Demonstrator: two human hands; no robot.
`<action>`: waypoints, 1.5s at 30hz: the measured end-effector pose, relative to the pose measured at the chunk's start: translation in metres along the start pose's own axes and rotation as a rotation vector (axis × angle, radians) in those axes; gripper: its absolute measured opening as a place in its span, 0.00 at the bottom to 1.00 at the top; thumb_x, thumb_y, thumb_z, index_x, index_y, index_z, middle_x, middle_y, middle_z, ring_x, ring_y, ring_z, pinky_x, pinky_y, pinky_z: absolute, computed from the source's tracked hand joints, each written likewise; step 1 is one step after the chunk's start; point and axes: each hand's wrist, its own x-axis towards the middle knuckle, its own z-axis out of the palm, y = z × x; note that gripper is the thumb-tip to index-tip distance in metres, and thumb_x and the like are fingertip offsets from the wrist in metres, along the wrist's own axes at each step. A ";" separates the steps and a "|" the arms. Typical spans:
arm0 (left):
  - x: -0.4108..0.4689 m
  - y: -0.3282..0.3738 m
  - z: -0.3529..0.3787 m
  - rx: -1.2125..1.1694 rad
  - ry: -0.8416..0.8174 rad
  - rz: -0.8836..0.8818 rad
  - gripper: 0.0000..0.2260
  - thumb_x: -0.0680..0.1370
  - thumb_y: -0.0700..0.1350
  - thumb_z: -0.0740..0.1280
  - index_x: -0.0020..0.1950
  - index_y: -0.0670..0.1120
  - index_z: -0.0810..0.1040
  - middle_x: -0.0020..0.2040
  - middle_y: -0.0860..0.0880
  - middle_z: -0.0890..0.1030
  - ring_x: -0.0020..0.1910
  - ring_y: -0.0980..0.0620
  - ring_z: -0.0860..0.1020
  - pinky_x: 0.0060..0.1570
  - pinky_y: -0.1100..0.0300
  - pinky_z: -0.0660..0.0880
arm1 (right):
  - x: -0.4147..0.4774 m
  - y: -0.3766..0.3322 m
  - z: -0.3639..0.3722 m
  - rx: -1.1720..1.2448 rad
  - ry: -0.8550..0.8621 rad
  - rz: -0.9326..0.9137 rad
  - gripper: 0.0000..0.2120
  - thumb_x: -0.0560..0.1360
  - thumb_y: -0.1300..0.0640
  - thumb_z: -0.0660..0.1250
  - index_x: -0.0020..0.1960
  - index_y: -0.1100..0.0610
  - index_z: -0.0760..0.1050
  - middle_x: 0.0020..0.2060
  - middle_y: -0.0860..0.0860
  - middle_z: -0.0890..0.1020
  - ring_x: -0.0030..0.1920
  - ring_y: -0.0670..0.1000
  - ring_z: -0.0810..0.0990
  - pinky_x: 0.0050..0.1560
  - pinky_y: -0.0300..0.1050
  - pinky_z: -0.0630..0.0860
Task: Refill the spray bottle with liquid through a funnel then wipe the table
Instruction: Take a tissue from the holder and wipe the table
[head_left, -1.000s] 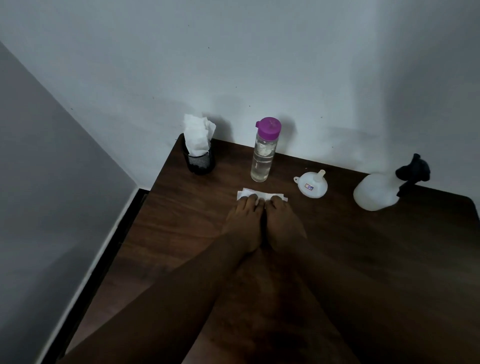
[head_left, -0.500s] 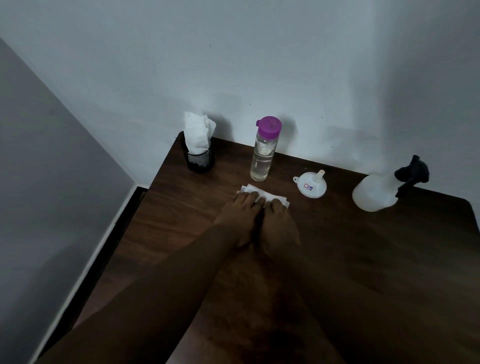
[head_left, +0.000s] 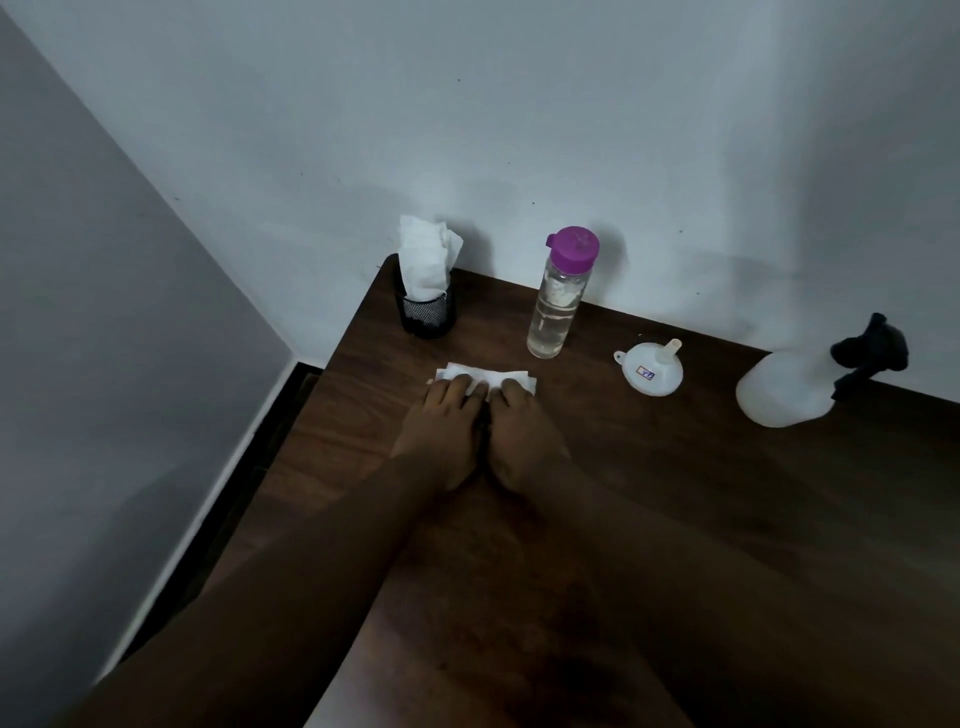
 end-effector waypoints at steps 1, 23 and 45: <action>-0.006 0.000 0.001 -0.005 0.019 -0.024 0.30 0.80 0.57 0.48 0.80 0.47 0.63 0.78 0.42 0.65 0.78 0.41 0.62 0.79 0.43 0.54 | -0.002 -0.003 0.002 0.020 0.002 0.001 0.28 0.78 0.51 0.61 0.74 0.63 0.66 0.70 0.58 0.71 0.71 0.57 0.66 0.74 0.52 0.63; 0.009 0.137 0.018 -0.060 0.003 0.001 0.25 0.83 0.53 0.56 0.80 0.46 0.63 0.78 0.43 0.65 0.77 0.42 0.62 0.78 0.44 0.53 | -0.093 0.102 0.017 0.092 -0.009 0.107 0.34 0.76 0.48 0.65 0.77 0.59 0.60 0.76 0.59 0.64 0.76 0.57 0.62 0.77 0.56 0.58; 0.059 0.282 0.030 -0.022 -0.133 0.182 0.32 0.83 0.55 0.59 0.83 0.45 0.52 0.82 0.42 0.54 0.82 0.41 0.51 0.80 0.44 0.47 | -0.186 0.222 0.016 0.169 0.053 0.262 0.31 0.78 0.50 0.63 0.77 0.60 0.60 0.75 0.59 0.66 0.77 0.58 0.60 0.78 0.57 0.55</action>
